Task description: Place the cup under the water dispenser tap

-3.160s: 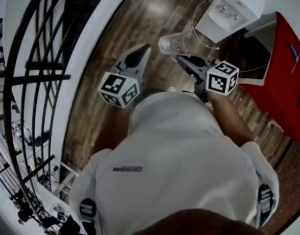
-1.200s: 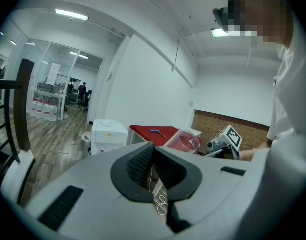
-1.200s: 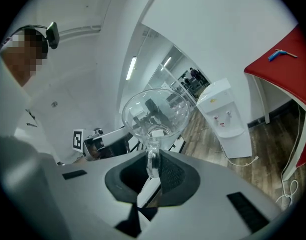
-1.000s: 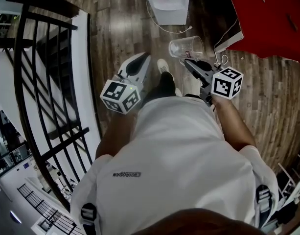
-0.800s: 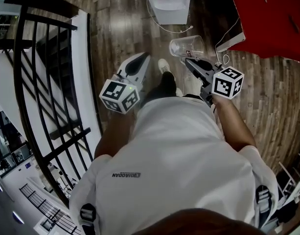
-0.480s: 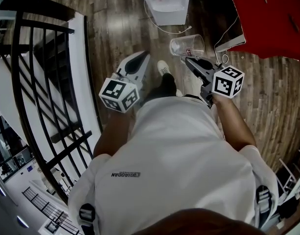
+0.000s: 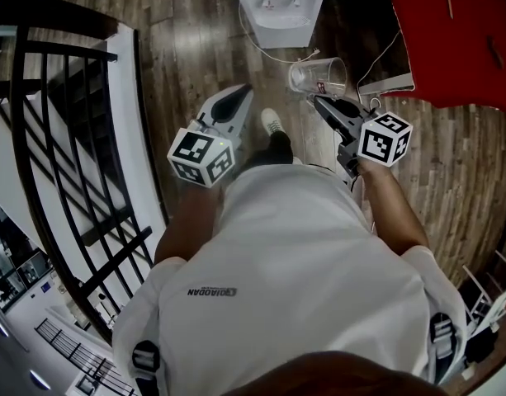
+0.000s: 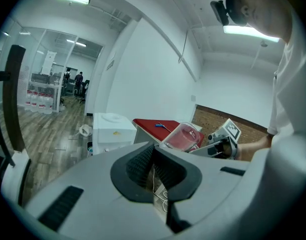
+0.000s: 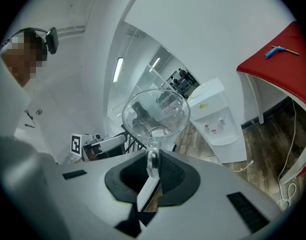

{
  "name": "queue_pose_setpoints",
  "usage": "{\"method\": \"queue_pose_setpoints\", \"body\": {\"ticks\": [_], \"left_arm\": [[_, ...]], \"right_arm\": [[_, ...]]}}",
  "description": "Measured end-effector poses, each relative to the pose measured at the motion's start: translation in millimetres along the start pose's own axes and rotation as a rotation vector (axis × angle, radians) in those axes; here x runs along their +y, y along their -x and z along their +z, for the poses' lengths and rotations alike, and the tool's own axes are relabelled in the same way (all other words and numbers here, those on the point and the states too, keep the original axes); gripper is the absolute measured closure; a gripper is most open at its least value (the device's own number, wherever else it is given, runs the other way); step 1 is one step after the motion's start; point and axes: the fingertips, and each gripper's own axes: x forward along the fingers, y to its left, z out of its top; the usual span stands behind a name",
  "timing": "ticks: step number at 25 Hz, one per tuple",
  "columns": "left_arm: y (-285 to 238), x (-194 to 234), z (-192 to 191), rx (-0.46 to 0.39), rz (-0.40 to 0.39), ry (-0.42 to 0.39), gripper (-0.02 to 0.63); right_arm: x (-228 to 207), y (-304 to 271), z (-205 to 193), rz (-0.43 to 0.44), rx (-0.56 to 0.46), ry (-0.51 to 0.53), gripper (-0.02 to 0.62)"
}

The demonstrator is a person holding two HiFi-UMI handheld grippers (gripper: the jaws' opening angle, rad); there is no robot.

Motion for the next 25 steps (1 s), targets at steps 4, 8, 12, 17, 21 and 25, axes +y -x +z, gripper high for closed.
{"method": "queue_pose_setpoints", "body": {"ticks": [4, 8, 12, 17, 21, 25], "left_arm": [[-11.8, 19.0, 16.0, -0.018, -0.009, 0.002, 0.609], [-24.1, 40.8, 29.8, -0.030, -0.019, 0.001, 0.609], [-35.5, 56.8, 38.7, -0.032, -0.033, -0.009, 0.609], [-49.2, 75.7, 53.7, -0.047, -0.052, -0.015, 0.609], [-62.2, 85.9, 63.5, -0.054, -0.083, -0.024, 0.609], [-71.9, 94.3, 65.4, -0.049, -0.110, -0.033, 0.609]], "right_arm": [[-4.4, -16.5, 18.6, -0.009, 0.007, 0.012, 0.552], [-11.0, -35.6, 38.8, -0.020, 0.008, 0.031, 0.552], [-18.7, -49.4, 52.5, -0.034, 0.003, 0.027, 0.552], [-25.7, -62.4, 68.1, -0.065, 0.003, 0.031, 0.552], [-34.0, -69.2, 79.5, -0.104, 0.005, 0.047, 0.552], [-43.0, -74.7, 84.3, -0.141, 0.004, 0.048, 0.552]]}}
